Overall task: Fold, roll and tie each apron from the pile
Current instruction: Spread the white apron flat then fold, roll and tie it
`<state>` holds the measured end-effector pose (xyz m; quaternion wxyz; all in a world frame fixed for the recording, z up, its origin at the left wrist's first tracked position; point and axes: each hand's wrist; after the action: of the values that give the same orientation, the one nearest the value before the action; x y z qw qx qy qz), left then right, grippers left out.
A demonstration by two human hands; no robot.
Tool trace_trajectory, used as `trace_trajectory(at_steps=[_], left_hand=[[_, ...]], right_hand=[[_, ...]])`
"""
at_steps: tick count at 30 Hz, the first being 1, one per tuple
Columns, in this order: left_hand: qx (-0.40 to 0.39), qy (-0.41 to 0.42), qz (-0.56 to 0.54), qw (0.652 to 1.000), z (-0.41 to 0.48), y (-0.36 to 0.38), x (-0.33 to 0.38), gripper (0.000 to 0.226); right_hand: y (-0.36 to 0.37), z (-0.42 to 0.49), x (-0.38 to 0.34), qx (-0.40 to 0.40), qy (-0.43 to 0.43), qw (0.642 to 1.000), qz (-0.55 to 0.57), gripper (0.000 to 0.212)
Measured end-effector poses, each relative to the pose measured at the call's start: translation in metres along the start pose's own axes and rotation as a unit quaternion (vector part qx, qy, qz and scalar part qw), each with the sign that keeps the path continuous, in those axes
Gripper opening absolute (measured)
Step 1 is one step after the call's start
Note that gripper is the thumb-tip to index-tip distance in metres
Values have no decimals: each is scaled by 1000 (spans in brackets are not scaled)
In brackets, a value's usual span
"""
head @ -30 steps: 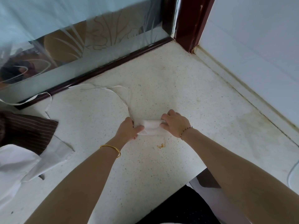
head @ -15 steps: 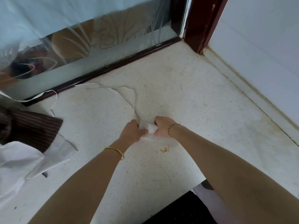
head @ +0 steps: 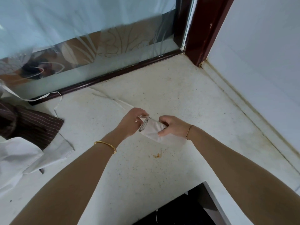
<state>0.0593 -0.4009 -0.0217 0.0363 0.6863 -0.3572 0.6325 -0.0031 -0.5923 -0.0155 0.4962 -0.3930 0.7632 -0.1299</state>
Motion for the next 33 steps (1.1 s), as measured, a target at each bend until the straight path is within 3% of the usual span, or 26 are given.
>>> trace_trajectory(at_steps=[7, 13, 18, 24, 28, 33], left_hand=[[82, 87, 61, 991, -3, 5, 21, 5], [106, 177, 157, 966, -4, -2, 34, 7], [108, 212, 242, 941, -7, -12, 44, 7], [90, 131, 220, 962, -10, -17, 61, 8], [58, 20, 77, 995, -10, -16, 71, 12], [0, -70, -89, 994, -11, -10, 79, 24]], right_hand=[[-7, -15, 6, -18, 2, 991, 130, 28], [-11, -20, 1, -41, 3, 974, 223, 45], [-15, -22, -6, -49, -4, 963, 264, 37], [-20, -21, -14, -22, -12, 944, 328, 41], [-21, -19, -17, 2, -22, 920, 390, 49], [-22, -12, -28, 65, -8, 900, 430, 71]])
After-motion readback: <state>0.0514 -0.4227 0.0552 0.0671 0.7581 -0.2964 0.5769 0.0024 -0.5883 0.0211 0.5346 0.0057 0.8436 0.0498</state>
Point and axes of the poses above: each hand's wrist, its own z-axis towards the middle knuckle, its own y-axis out of the palm, x = y × z, and after that the axes turned 15 degrees about -z, right-handed
